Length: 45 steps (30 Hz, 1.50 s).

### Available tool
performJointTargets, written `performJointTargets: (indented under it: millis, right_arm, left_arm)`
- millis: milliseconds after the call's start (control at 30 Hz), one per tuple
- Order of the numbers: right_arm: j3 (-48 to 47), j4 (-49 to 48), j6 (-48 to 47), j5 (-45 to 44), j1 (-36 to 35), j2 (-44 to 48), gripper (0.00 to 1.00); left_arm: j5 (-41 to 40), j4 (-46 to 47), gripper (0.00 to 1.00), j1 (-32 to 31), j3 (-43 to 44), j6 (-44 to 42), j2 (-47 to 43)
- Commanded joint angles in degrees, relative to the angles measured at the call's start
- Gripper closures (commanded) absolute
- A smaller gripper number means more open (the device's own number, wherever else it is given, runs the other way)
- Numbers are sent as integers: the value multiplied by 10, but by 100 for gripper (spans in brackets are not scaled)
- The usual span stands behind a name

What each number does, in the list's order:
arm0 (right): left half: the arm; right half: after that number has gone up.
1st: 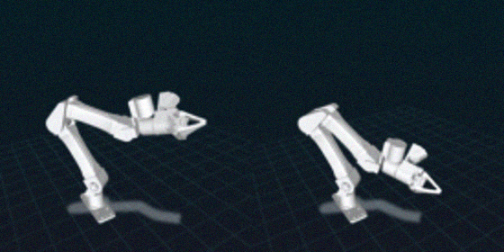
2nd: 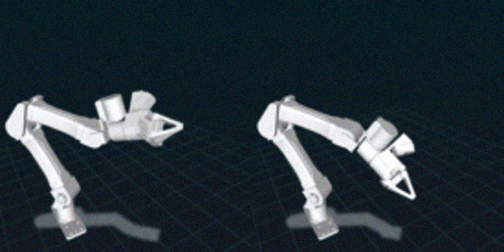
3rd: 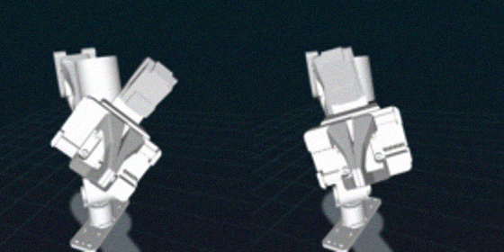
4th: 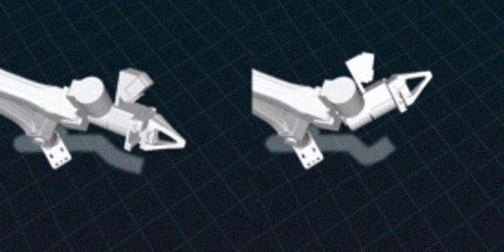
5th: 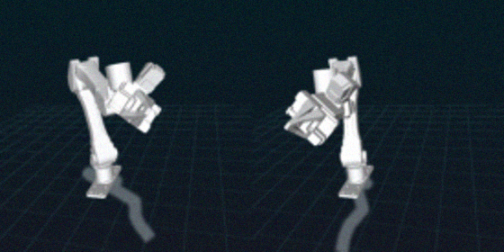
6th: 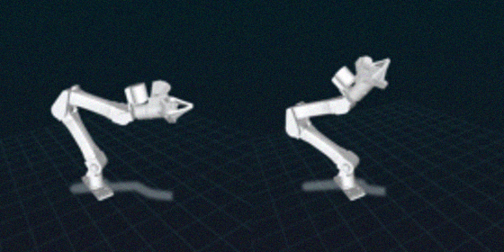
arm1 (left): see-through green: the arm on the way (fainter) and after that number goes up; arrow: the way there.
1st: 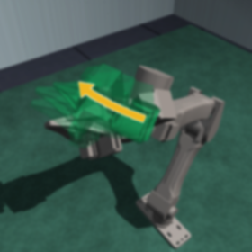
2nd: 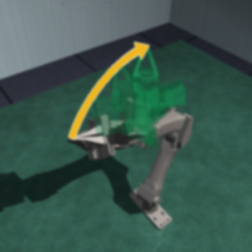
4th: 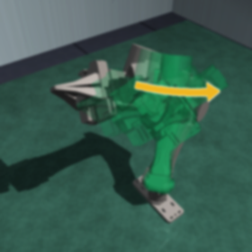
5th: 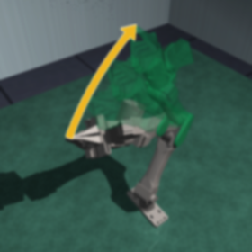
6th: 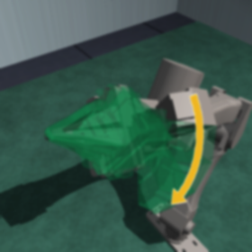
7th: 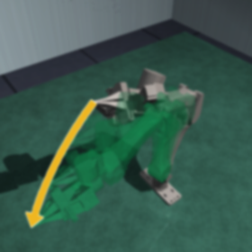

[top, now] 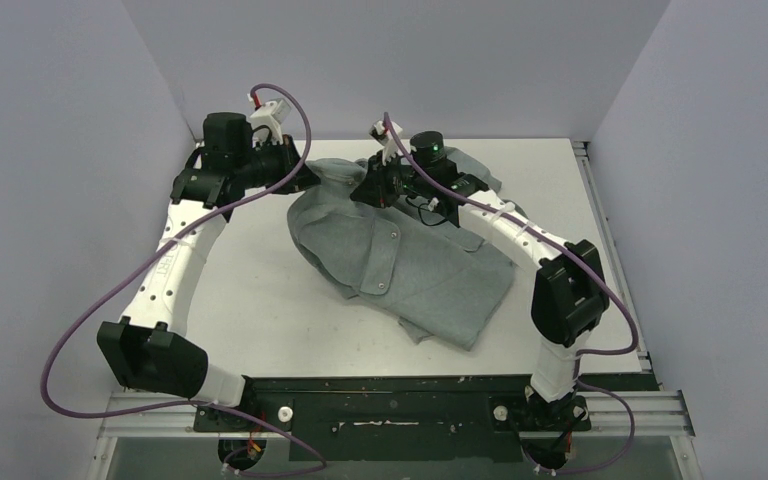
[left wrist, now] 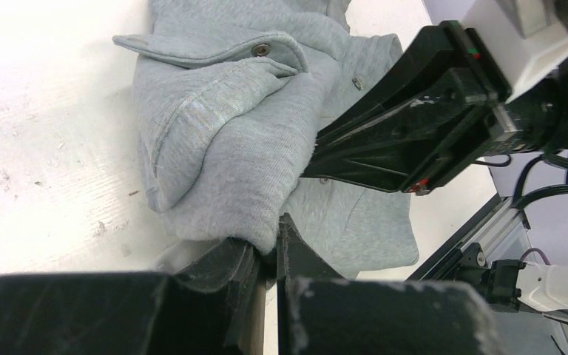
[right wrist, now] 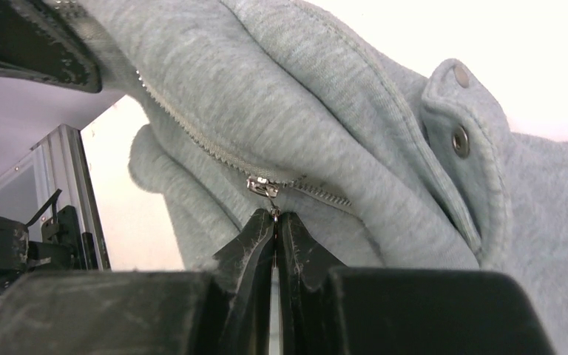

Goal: Zip up the jacket

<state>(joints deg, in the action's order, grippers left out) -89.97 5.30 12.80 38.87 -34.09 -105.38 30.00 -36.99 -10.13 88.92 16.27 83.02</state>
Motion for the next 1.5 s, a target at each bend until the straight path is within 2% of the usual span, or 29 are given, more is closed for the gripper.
performJointTargets:
  millis: [0,300,567,867,1200,1300,1467]
  right_arm:
    - [-5,51,-11,-18,9,44,100]
    - [75,62,1,-28,50,63,100]
    - [96,17,5,65,65,58,100]
    - [112,-157,119,146,64,54,99]
    - [175,-354,264,149,58,23,89]
    - [190,-393,291,144,56,18,84]
    - [202,-424,312,144,56,17,85]
  left_arm:
    - [6,3,100,2,31,-16,2]
    - [6,8,100,3,42,-12,-5]
    - [46,38,100,2,26,-6,-17]
    - [77,60,100,-2,-7,8,-24]
    - [81,64,100,-11,-20,15,-33]
    - [83,66,100,-12,-24,17,-35]
    - [82,63,100,-12,-24,15,-37]
